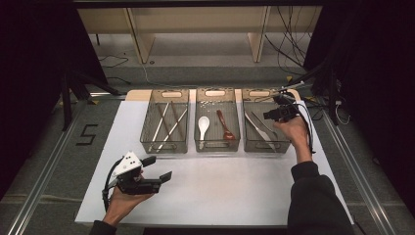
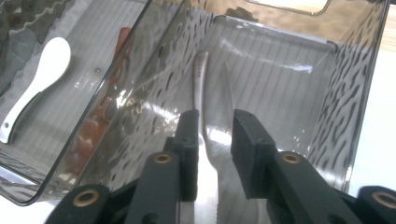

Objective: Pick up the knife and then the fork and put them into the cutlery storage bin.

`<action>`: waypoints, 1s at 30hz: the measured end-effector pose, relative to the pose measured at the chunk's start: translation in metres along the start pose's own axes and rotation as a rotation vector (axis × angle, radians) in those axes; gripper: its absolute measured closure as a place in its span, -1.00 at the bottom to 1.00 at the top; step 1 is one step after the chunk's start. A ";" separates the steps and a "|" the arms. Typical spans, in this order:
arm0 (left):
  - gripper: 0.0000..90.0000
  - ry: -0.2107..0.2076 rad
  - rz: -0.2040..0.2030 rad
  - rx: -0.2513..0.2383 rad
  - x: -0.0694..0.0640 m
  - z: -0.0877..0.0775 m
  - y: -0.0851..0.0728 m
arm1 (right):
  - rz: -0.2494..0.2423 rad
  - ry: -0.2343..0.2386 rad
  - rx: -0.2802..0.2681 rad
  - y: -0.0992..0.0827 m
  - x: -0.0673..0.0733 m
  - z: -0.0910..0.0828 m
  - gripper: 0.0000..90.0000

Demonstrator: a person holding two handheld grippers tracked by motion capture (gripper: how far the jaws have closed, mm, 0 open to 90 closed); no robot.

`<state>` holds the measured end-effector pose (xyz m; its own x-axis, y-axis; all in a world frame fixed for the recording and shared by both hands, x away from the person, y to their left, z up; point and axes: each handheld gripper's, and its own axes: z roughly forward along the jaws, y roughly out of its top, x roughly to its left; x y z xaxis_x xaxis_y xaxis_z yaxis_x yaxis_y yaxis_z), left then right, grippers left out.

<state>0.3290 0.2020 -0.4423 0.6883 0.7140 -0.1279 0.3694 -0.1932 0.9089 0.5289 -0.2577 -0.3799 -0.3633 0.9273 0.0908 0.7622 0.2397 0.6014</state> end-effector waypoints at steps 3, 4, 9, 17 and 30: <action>-0.63 0.000 0.000 -0.001 0.000 0.000 0.000 | 0.005 0.007 0.002 -0.001 -0.001 0.000 0.51; -0.63 0.000 0.000 0.000 0.000 0.000 0.000 | 0.007 0.010 -0.001 -0.001 -0.001 -0.001 0.49; -0.63 0.000 0.000 0.000 0.000 0.000 0.000 | 0.009 0.027 -0.014 -0.002 0.002 -0.005 0.38; -0.63 0.001 -0.004 0.001 -0.001 0.001 0.000 | -0.015 0.055 -0.060 -0.006 0.013 -0.014 0.11; -0.63 -0.002 -0.006 0.001 0.000 0.001 0.000 | 0.008 0.081 -0.114 -0.018 0.017 -0.024 -0.24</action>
<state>0.3292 0.2012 -0.4428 0.6873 0.7139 -0.1336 0.3738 -0.1900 0.9078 0.4959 -0.2534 -0.3704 -0.4030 0.9016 0.1570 0.7012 0.1939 0.6861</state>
